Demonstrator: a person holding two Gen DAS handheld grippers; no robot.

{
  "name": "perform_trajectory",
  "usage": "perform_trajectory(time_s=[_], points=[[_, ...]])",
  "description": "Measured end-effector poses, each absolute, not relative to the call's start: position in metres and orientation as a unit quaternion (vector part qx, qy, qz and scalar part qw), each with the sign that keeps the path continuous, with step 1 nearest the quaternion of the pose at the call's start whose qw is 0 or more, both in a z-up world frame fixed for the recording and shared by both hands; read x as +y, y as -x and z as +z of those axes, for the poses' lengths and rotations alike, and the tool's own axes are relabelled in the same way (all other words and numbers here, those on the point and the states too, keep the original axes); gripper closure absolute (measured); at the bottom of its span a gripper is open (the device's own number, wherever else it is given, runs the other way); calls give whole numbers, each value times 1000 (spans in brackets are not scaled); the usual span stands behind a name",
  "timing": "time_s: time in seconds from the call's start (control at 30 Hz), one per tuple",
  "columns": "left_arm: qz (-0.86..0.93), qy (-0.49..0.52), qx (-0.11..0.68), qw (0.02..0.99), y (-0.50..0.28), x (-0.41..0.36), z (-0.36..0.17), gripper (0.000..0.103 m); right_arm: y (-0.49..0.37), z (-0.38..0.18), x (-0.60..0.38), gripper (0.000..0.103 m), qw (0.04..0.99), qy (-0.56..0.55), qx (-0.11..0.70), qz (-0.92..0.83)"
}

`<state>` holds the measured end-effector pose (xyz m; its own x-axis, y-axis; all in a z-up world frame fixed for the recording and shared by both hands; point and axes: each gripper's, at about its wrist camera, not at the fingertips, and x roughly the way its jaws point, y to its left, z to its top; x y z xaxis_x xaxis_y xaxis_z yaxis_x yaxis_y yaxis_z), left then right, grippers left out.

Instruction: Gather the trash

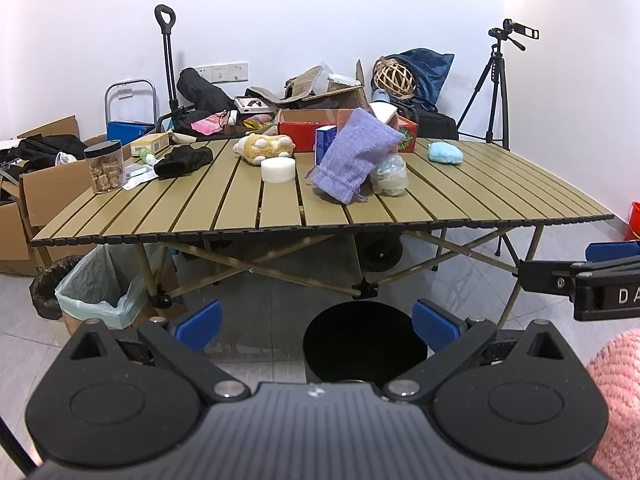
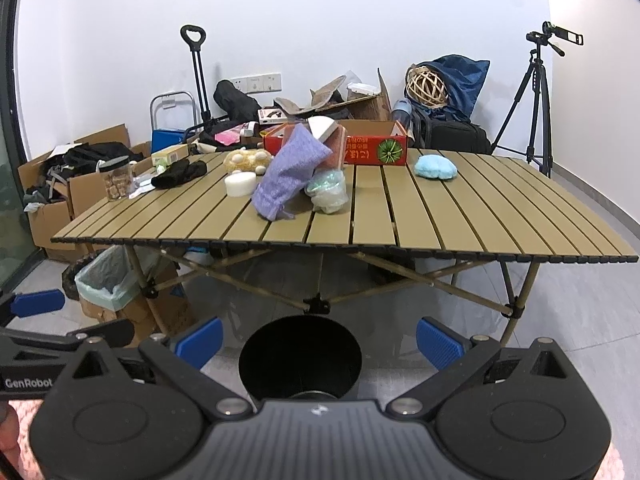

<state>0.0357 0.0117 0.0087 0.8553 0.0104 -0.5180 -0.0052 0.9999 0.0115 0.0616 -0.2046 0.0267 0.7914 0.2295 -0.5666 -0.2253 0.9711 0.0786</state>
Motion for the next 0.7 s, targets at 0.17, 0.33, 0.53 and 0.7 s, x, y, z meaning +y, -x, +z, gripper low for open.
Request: perform_trajectory(time_s=[0.17, 0.33, 0.53, 0.7], points=[[9, 0, 262, 965, -49, 14, 11, 0, -79, 27, -204, 0, 949, -8, 291, 117], [12, 6, 256, 967, -65, 14, 12, 0, -96, 24, -205, 0, 952, -19, 284, 116], [13, 1, 245, 969, -84, 10, 15, 0, -116, 19, -207, 0, 956, -29, 266, 116], [14, 5, 240, 971, -106, 10, 14, 0, -134, 16, -208, 0, 965, -39, 237, 109]])
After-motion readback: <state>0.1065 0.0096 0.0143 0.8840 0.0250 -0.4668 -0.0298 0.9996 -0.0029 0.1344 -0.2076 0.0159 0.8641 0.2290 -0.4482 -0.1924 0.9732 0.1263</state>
